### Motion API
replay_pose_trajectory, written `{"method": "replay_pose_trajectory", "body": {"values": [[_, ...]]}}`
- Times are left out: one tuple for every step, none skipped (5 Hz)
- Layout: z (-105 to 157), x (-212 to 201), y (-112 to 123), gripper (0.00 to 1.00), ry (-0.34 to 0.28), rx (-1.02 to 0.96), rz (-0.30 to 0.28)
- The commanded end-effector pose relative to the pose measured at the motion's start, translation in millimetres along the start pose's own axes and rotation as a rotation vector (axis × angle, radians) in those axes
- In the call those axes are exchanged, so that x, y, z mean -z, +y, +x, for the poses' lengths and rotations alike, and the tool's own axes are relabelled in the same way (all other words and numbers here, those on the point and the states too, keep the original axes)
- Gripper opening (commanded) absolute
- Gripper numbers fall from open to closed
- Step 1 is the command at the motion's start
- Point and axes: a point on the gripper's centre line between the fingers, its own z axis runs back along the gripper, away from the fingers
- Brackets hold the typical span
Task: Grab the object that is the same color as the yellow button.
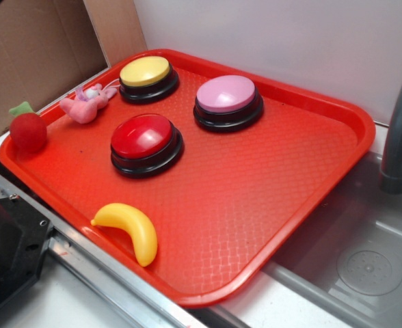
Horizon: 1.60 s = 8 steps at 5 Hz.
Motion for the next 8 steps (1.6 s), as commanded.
{"method": "replay_pose_trajectory", "body": {"values": [[0.0,0.0,0.0,1.0,0.0,0.0,0.0],[3.9,9.7,-8.5,1.0,-0.004,-0.018,-0.013],[6.0,24.2,-17.6,1.0,-0.005,-0.089,-0.017],[7.0,43.7,-27.6,1.0,-0.033,-0.253,-0.042],[11.5,69.4,-35.6,1.0,-0.016,-0.433,-0.046],[15.3,113.0,-49.1,1.0,0.072,-0.655,-0.086],[15.7,149.9,-58.7,1.0,0.109,-0.745,-0.1],[14.5,184.4,-71.0,1.0,0.09,-0.788,-0.059]]}}
